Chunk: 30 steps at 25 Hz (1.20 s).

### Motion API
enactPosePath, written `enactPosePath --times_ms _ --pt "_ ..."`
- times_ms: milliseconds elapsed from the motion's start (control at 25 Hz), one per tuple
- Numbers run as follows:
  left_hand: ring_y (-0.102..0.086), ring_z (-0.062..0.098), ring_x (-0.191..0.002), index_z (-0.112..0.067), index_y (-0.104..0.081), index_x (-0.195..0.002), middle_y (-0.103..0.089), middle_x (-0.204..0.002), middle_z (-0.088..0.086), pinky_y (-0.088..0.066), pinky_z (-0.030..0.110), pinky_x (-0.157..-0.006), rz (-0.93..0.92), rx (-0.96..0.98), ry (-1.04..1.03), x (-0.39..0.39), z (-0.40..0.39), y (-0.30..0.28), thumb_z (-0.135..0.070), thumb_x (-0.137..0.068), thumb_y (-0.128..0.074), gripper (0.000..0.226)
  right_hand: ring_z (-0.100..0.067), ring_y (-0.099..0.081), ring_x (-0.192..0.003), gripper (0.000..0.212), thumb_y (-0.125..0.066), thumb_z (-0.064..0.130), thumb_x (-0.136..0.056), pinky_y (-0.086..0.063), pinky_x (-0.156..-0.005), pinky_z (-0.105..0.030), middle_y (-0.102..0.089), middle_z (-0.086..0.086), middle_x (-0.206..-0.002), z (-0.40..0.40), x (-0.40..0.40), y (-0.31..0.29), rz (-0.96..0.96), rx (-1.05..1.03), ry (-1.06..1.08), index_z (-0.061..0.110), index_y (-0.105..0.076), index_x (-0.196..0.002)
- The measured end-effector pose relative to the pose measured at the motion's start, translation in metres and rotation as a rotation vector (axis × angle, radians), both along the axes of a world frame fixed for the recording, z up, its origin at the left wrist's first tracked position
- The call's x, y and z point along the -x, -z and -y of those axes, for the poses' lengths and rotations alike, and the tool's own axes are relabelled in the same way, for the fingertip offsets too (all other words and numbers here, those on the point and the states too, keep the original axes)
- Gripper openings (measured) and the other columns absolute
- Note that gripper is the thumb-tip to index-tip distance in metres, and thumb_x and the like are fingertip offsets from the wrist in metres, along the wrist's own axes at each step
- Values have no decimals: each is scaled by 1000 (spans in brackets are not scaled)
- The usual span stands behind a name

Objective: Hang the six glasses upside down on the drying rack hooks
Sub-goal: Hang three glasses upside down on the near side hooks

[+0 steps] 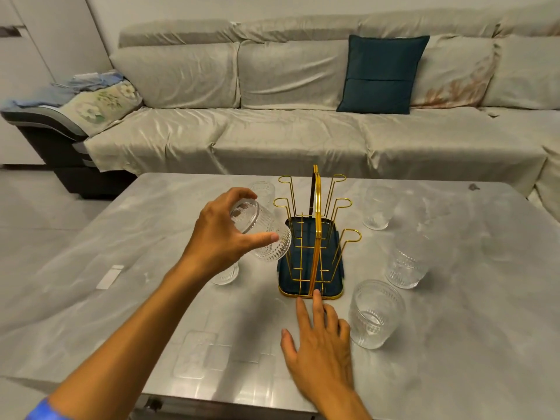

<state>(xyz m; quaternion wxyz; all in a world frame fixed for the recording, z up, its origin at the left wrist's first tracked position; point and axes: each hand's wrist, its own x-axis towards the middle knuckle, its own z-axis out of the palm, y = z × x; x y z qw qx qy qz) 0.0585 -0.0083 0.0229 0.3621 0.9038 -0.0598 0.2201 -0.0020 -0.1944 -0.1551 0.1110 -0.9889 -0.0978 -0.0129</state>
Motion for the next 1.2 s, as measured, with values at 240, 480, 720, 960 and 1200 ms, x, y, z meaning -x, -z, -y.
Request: enactPosePath --times_ms 240,480,720,960,1200 --pt "-53 20 -110 -24 -57 -128 -55 -129 4 -53 37 -88 -116 -81 77 -20 16 13 -41 -60 -90 78 -27 -7 -142 73 -8 66 -86 -13 -109 -43 8 -7 -160 0 0 -4 -33 43 8 30 -10 -149" --pt "-48 25 -119 -23 -54 -134 -53 -134 5 -50 42 -91 -183 -182 124 -29 22 30 -41 -64 -88 80 -27 -9 -142 73 -8 67 -86 -14 -109 -44 5 -7 -160 -1 0 -6 -43 44 17 31 -13 -149" --pt "-45 25 -121 -26 -48 -138 -50 -138 5 -43 34 -87 -194 -197 130 -30 17 36 -42 -67 -86 82 -28 -11 -142 75 -5 68 -85 -15 -109 -45 2 -7 -160 -1 0 -5 -38 56 22 30 -15 -149" --pt "-42 19 -130 -31 -38 -143 -43 -148 0 -43 37 -100 -178 -137 141 -10 9 35 -43 -71 -84 86 -28 -15 -141 74 -8 66 -87 -19 -108 -44 -3 -8 -160 -2 1 -4 -16 62 26 28 -18 -149" --pt "-52 25 -117 -33 -44 -127 -54 -126 -1 -49 37 -87 -52 638 -542 48 -43 115 -8 -77 -74 64 -28 -11 -141 73 -3 64 -86 -15 -108 -45 0 -7 -160 -3 4 -5 -5 86 23 28 -10 -149"
